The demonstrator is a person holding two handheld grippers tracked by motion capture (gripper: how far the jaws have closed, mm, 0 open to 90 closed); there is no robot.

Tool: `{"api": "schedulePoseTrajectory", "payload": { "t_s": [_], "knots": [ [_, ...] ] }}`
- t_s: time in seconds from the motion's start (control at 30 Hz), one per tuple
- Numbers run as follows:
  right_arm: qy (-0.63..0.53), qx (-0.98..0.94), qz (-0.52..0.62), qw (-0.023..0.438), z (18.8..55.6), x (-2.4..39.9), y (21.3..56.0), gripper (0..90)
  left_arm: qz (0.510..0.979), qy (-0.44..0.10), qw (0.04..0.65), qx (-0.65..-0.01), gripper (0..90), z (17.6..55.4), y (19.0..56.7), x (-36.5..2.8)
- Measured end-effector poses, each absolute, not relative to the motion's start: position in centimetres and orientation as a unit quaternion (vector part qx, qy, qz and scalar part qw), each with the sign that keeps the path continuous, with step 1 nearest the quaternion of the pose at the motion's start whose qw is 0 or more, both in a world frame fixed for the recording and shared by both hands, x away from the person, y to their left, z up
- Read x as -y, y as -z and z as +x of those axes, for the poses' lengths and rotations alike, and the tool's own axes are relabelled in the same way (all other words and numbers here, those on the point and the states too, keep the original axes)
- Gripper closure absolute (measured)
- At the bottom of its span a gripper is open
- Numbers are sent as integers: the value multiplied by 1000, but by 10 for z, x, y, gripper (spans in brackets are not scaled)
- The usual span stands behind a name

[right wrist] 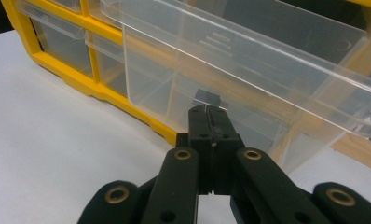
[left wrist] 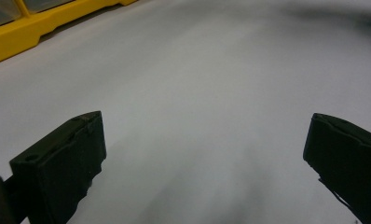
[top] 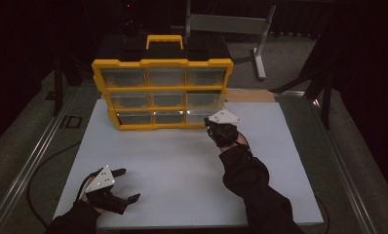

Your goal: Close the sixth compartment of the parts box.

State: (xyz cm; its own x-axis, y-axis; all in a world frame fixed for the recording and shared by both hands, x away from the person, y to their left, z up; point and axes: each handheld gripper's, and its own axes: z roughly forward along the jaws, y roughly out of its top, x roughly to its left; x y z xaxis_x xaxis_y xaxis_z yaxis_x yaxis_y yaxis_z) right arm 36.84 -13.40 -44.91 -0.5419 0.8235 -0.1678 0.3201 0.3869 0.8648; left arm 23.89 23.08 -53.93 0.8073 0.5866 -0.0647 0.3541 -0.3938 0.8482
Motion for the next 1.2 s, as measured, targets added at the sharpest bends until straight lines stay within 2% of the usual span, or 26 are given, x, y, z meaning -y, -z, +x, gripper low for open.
{"api": "schedulePoseTrajectory", "payload": {
  "t_s": [1.2],
  "knots": [
    [-402,-769,385,314,388,130,445,900,824,-121,475,-285,0,239,539,-231]
  ]
}}
